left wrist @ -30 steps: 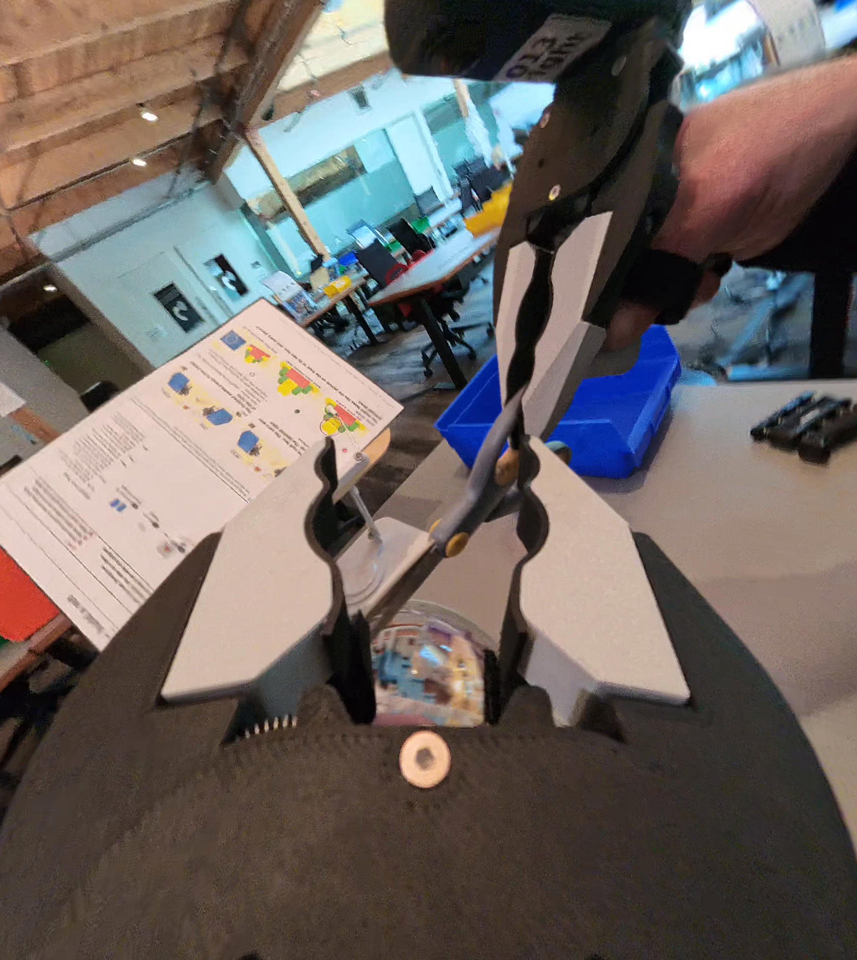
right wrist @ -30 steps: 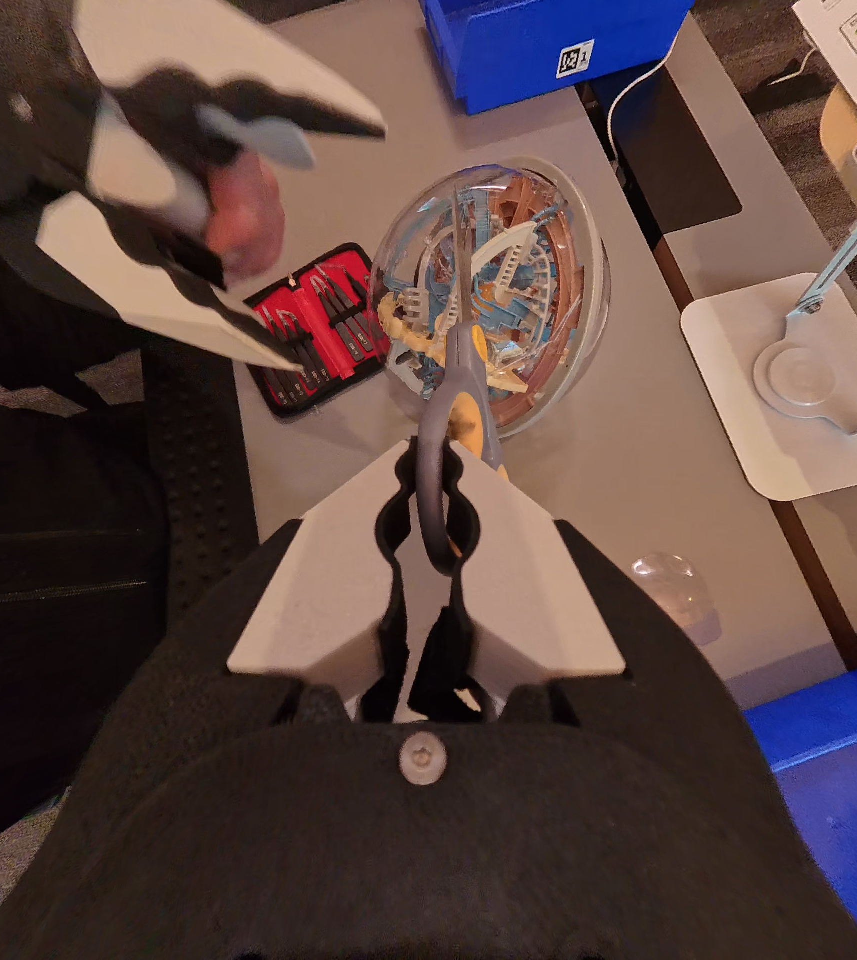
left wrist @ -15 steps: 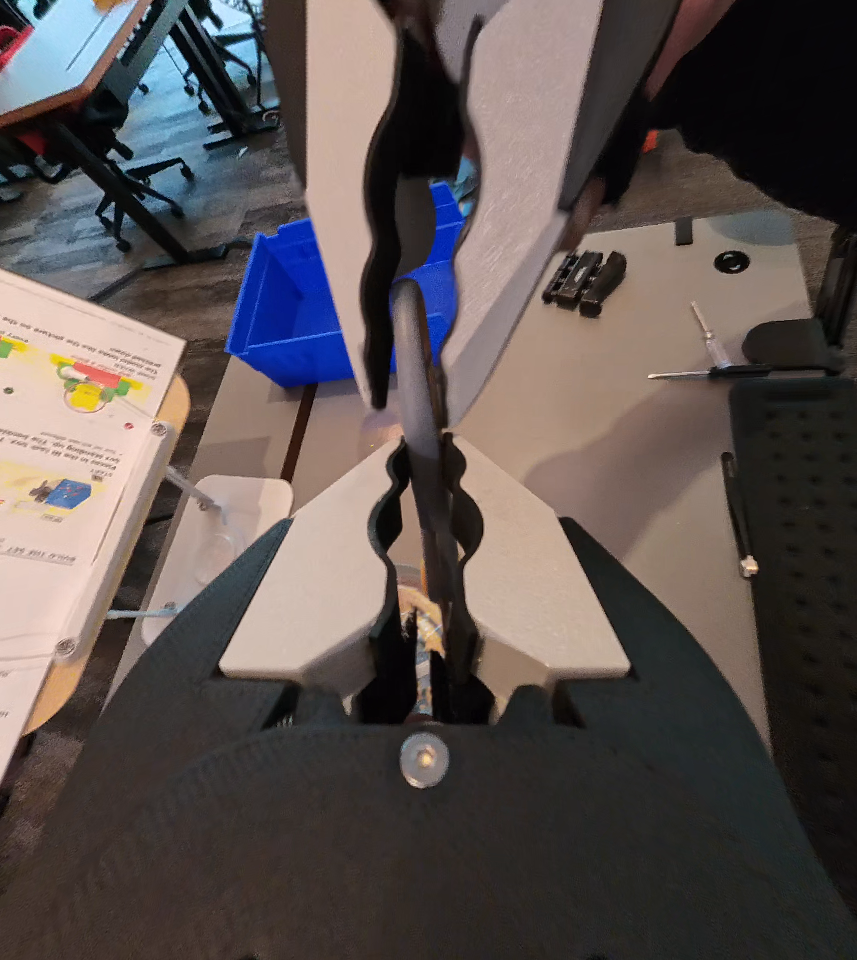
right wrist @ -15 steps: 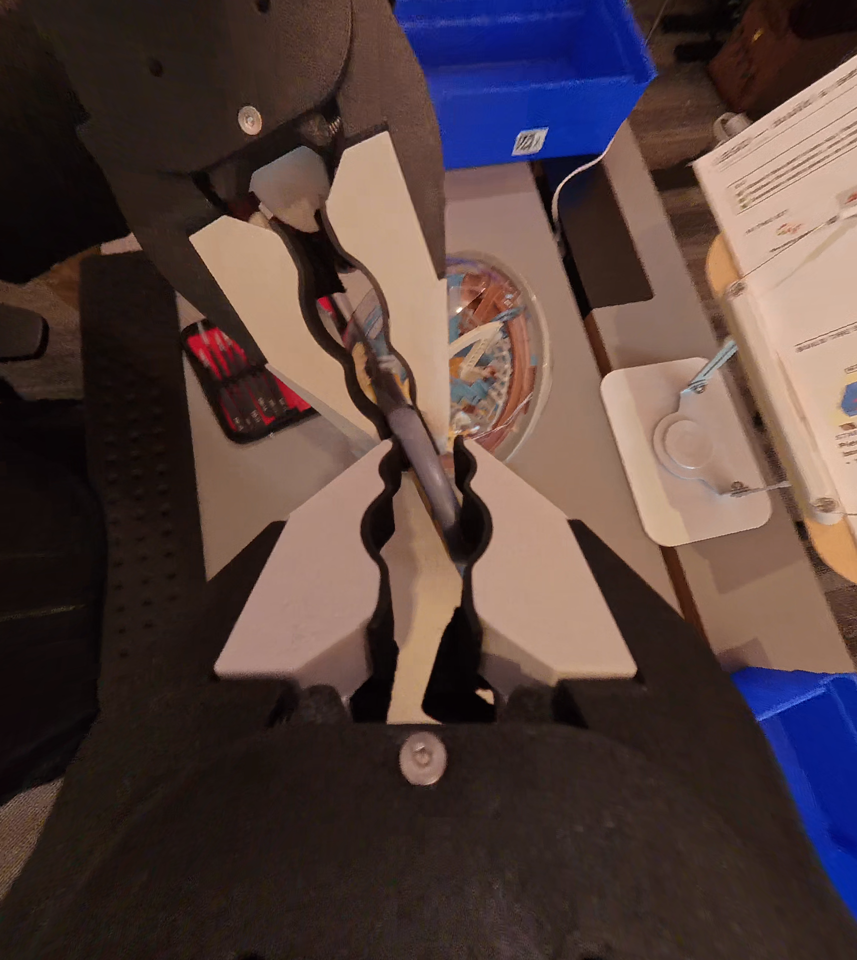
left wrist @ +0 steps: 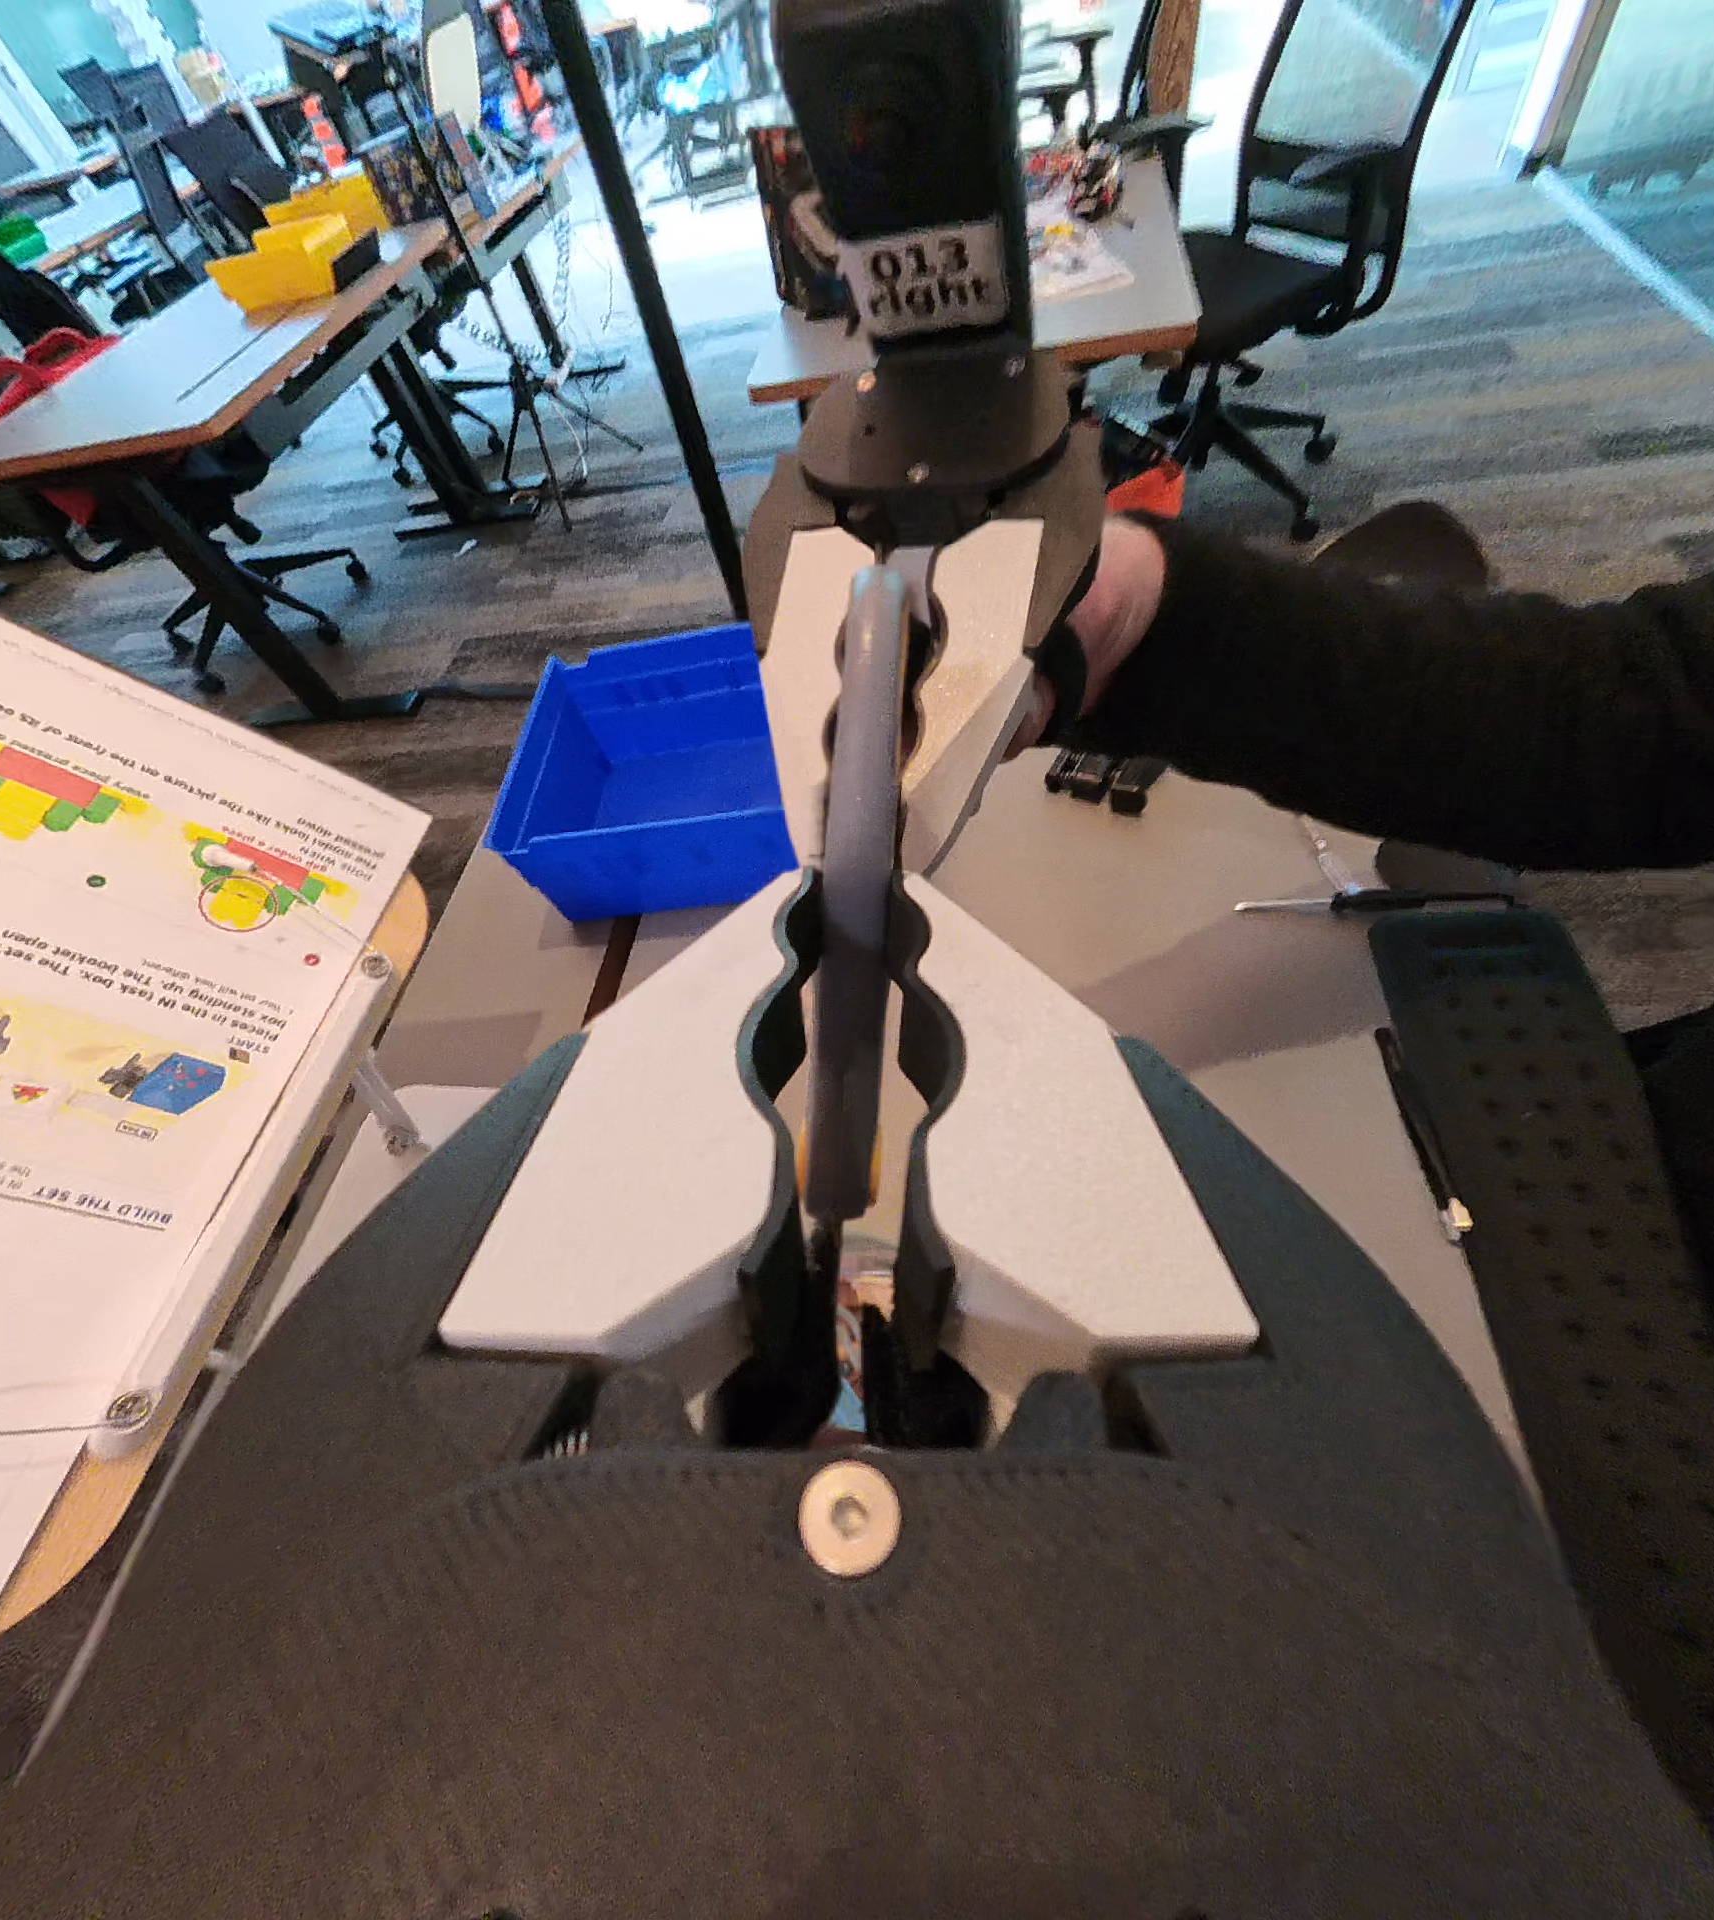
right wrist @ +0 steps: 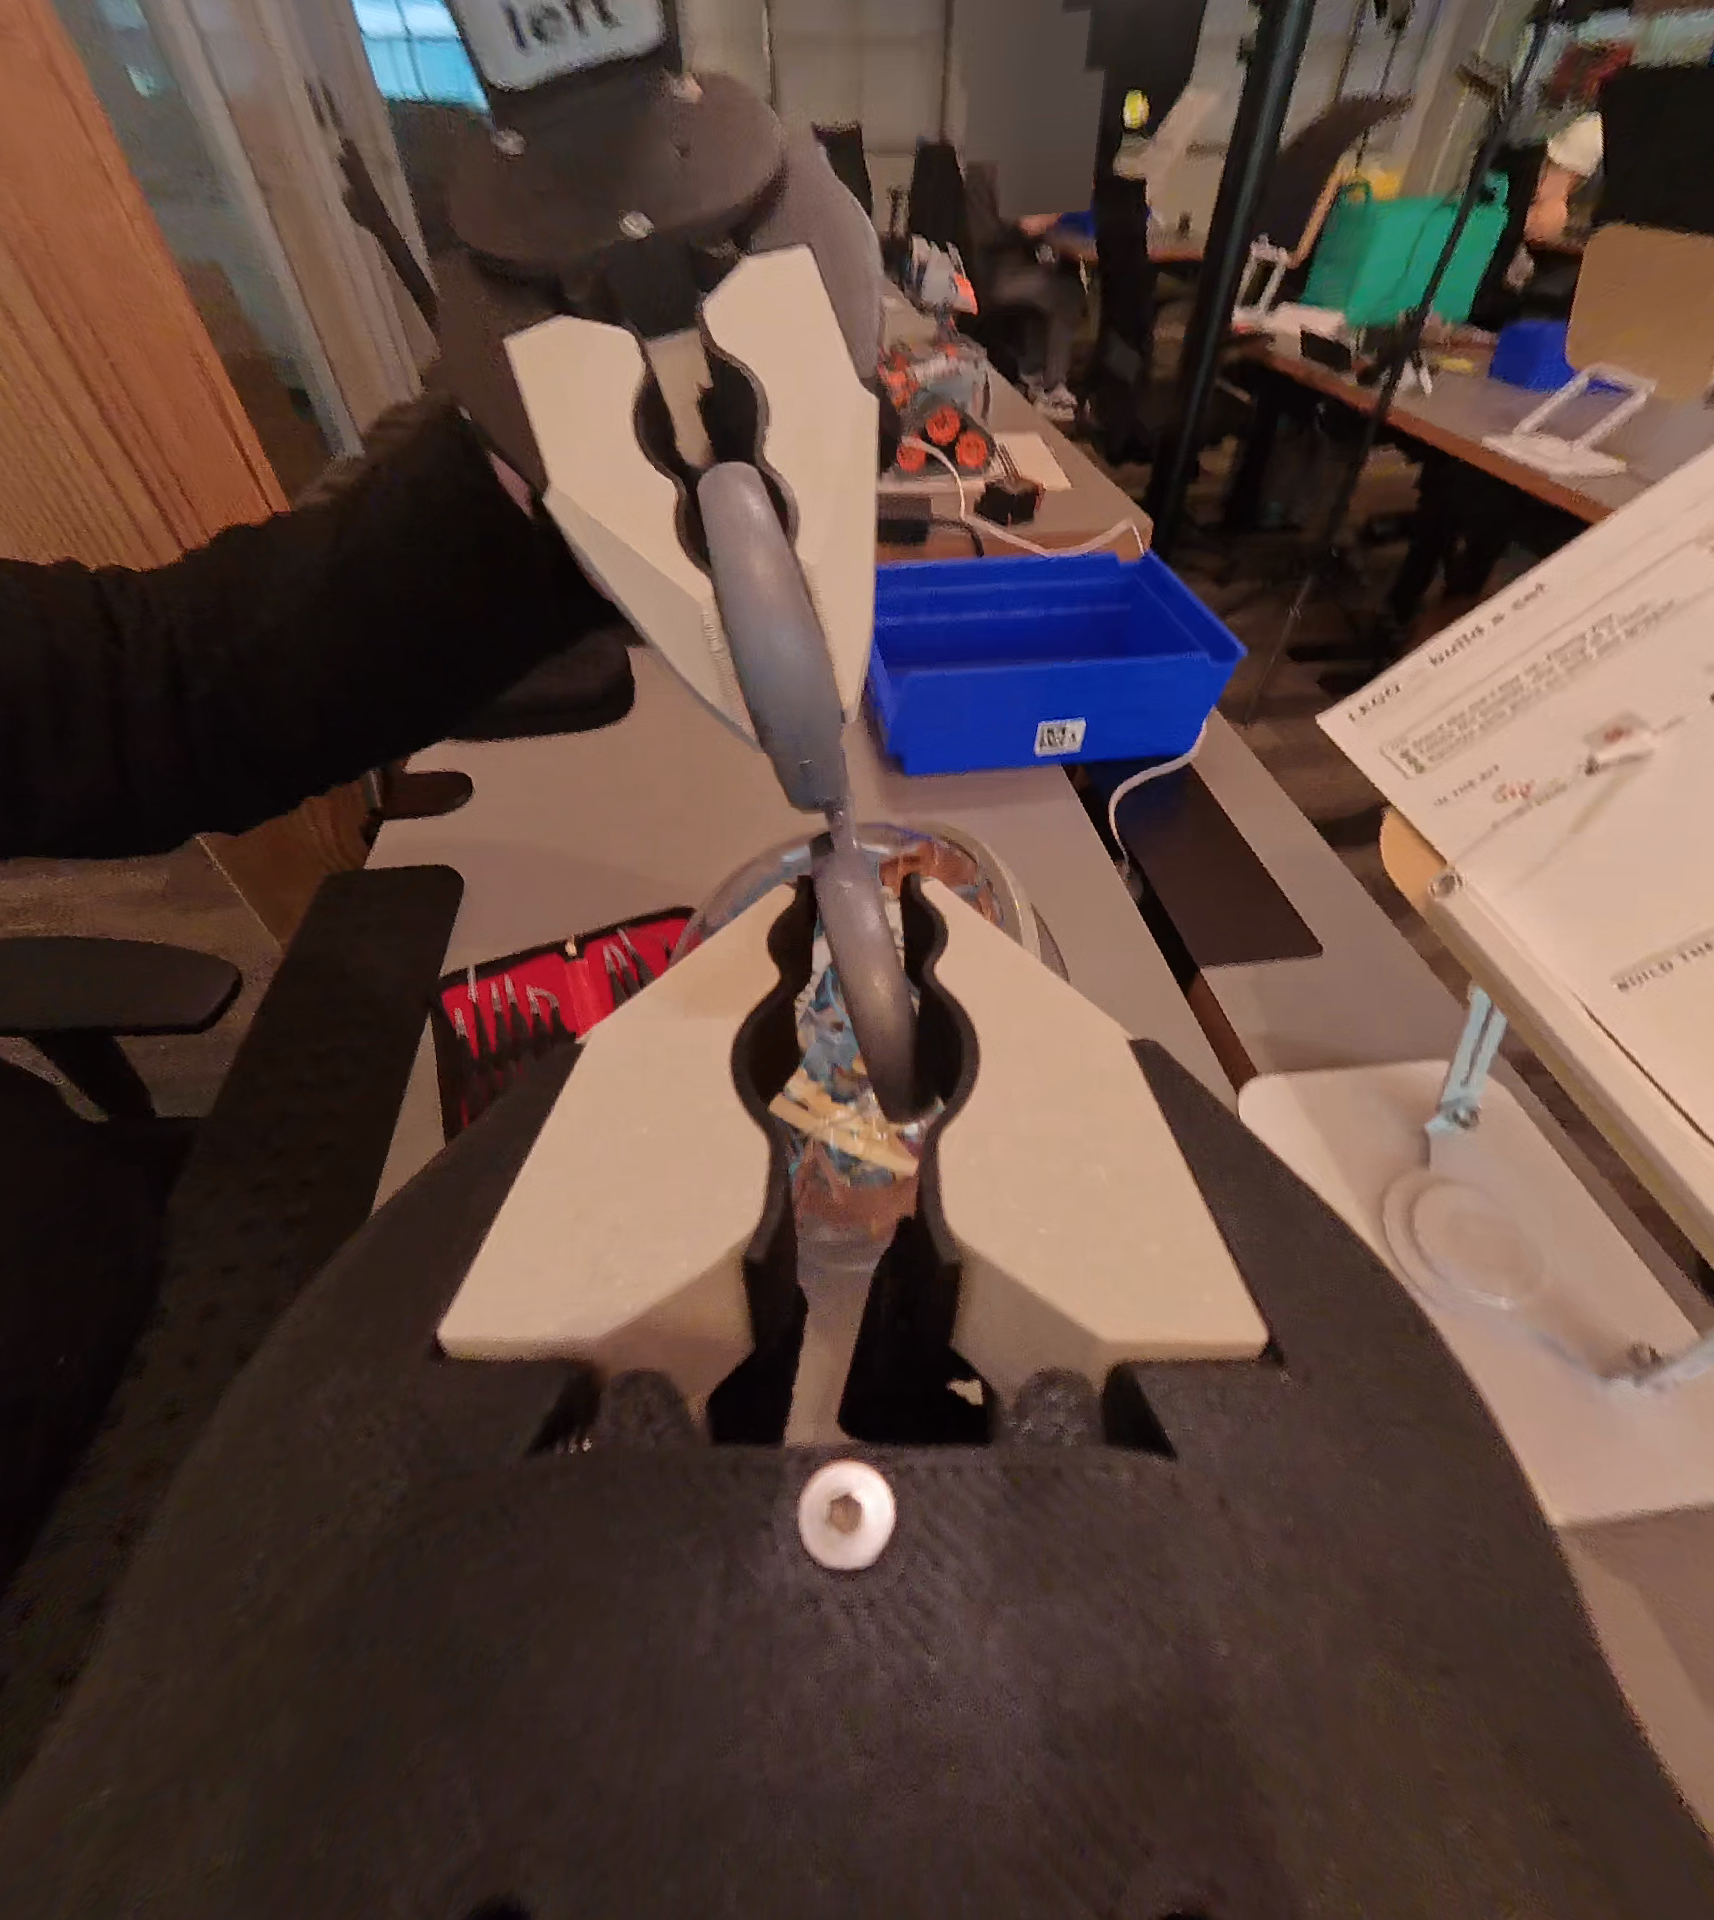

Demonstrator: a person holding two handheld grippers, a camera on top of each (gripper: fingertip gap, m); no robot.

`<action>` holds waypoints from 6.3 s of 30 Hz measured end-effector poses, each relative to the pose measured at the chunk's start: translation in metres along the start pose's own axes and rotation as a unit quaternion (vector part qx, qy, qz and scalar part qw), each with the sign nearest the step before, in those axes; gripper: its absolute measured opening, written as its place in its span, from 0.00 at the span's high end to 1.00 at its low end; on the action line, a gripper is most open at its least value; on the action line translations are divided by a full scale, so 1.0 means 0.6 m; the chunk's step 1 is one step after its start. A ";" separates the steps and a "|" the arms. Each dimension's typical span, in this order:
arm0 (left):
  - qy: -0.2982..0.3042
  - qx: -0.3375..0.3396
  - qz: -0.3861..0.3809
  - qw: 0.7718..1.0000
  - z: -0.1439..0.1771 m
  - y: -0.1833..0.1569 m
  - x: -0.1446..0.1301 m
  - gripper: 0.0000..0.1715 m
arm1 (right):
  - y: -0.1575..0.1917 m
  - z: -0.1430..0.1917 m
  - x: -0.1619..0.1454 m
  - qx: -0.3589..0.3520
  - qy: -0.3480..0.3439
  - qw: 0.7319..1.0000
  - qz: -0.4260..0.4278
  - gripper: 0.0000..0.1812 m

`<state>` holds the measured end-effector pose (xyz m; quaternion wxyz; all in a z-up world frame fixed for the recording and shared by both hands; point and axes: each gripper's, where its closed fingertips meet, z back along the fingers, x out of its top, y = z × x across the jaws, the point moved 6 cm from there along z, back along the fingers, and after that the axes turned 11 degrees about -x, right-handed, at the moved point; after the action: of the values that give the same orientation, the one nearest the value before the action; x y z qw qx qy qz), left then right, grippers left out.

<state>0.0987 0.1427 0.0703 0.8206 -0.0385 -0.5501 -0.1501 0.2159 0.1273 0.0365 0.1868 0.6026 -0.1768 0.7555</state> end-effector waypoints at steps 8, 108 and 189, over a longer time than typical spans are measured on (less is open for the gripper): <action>-0.091 -0.024 0.053 0.994 0.047 0.022 -0.047 0.95 | -0.005 -0.054 -0.002 0.055 -0.002 0.998 -0.013 0.96; -0.095 0.119 0.256 0.954 0.174 -0.012 -0.198 0.95 | 0.027 -0.305 -0.065 0.285 0.098 0.951 -0.074 0.97; -0.133 0.149 0.073 0.977 0.264 -0.133 -0.090 0.98 | 0.148 -0.298 0.022 0.244 0.087 0.965 0.043 0.97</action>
<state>-0.0845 0.1140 0.0751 0.7453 0.0248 -0.6663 0.0008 0.0182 0.1390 0.0079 0.0162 0.5533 0.0038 0.8328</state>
